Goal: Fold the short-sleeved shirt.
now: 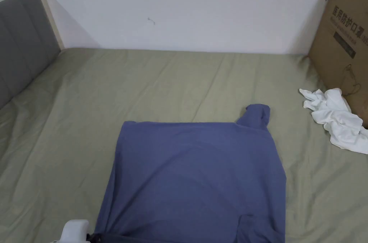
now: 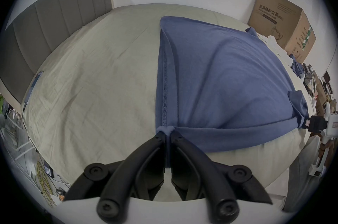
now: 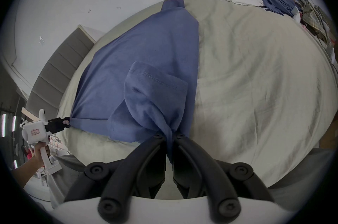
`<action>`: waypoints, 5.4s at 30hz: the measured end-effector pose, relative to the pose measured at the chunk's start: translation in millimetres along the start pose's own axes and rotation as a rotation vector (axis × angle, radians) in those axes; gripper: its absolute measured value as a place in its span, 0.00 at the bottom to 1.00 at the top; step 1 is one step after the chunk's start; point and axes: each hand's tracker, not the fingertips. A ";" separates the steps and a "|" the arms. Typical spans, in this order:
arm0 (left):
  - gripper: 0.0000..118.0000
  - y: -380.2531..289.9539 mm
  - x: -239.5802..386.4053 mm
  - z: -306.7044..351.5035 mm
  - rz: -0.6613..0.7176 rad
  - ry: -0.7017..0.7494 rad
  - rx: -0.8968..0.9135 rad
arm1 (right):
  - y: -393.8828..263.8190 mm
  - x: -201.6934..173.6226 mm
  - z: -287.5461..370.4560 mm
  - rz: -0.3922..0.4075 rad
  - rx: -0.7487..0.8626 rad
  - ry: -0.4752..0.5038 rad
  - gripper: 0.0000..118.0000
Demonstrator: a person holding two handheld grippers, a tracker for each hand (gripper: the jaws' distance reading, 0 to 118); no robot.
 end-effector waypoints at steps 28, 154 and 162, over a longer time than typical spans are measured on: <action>0.99 121.8 54.5 156.4 0.125 -0.040 0.636 | 131.2 -103.4 173.3 0.247 0.717 -0.180 0.60; 1.00 175.4 56.3 91.4 0.009 -0.051 0.456 | 186.8 -93.9 104.3 0.247 0.552 -0.135 0.93; 0.98 130.1 64.9 125.6 -0.002 -0.056 0.550 | 133.0 -102.6 146.1 0.273 0.664 -0.224 0.92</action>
